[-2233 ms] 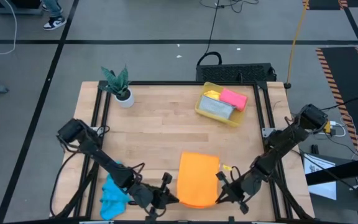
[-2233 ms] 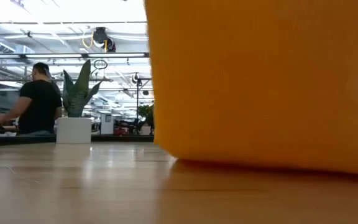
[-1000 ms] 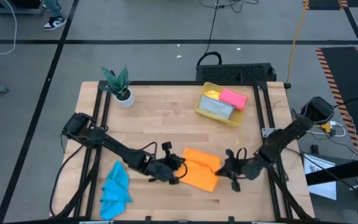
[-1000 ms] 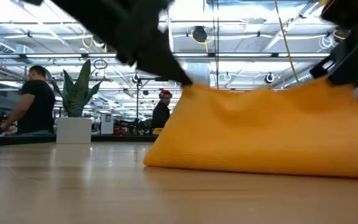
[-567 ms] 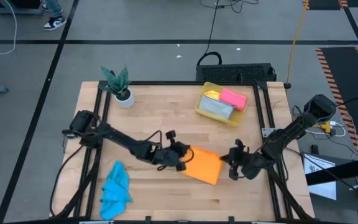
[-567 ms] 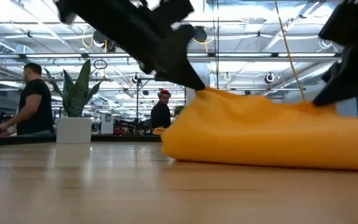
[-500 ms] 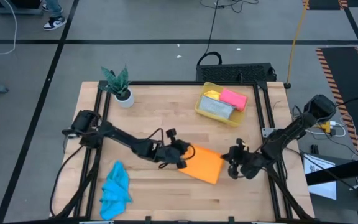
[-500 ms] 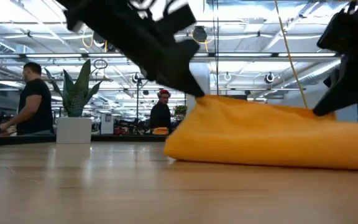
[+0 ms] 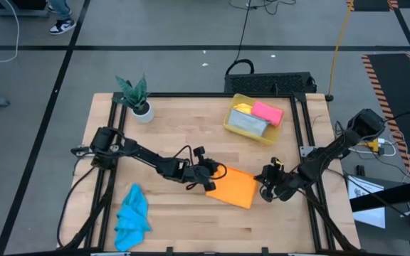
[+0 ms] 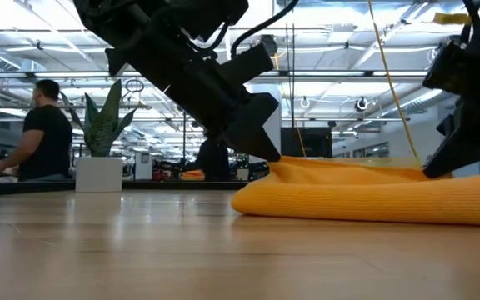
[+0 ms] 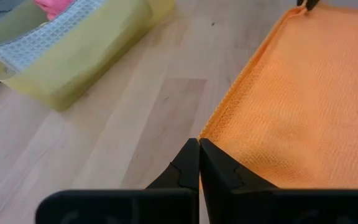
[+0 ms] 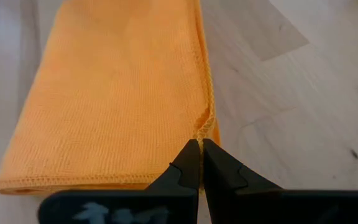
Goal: Fold microfiber towels
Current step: Fold the orange kitchen towel
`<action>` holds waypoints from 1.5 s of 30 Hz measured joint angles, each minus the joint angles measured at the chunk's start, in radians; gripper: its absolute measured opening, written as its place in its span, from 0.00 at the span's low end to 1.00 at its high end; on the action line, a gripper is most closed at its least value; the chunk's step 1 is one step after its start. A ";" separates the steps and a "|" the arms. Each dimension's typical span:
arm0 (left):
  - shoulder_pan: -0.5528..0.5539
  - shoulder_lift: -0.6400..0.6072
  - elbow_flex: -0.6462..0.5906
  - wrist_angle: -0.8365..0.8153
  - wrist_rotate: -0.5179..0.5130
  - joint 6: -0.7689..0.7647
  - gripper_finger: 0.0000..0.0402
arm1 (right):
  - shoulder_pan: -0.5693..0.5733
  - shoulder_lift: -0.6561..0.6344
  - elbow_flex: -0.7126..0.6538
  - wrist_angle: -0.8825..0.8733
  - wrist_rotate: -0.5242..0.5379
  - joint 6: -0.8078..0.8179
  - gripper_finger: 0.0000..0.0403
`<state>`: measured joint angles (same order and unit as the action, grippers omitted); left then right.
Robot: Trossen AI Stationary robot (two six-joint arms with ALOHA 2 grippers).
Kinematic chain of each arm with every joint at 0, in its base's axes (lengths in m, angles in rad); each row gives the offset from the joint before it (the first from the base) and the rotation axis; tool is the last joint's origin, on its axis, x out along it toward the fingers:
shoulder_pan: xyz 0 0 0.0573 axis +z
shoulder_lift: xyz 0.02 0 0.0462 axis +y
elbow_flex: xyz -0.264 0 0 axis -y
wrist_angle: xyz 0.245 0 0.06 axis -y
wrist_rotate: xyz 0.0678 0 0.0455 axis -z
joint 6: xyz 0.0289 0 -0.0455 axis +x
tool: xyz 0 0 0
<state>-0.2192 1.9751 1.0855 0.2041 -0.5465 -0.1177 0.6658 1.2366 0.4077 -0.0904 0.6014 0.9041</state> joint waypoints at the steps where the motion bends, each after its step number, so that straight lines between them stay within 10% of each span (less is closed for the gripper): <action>1: 0.000 0.000 0.000 -0.002 0.001 0.000 0.02 | -0.002 0.000 -0.019 0.031 0.000 -0.001 0.00; 12: -0.006 0.000 0.000 -0.056 0.069 -0.090 0.03 | -0.076 0.000 -0.194 0.430 -0.058 -0.113 0.00; 25: 0.003 0.000 0.000 -0.117 0.138 -0.128 0.11 | -0.091 -0.005 -0.210 0.454 -0.056 -0.215 0.18; 36: 0.007 -0.166 0.000 -0.335 -0.007 -0.238 0.30 | -0.091 -0.217 -0.210 0.335 -0.051 -0.236 0.32; 45: -0.005 -0.085 0.000 -0.085 0.323 -0.090 0.30 | -0.097 -0.216 -0.208 0.509 -0.166 -0.350 0.22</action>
<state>-0.2245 1.8900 1.0859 0.1193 -0.2239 -0.2081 0.5693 1.0203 0.1992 0.4187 0.4353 0.5545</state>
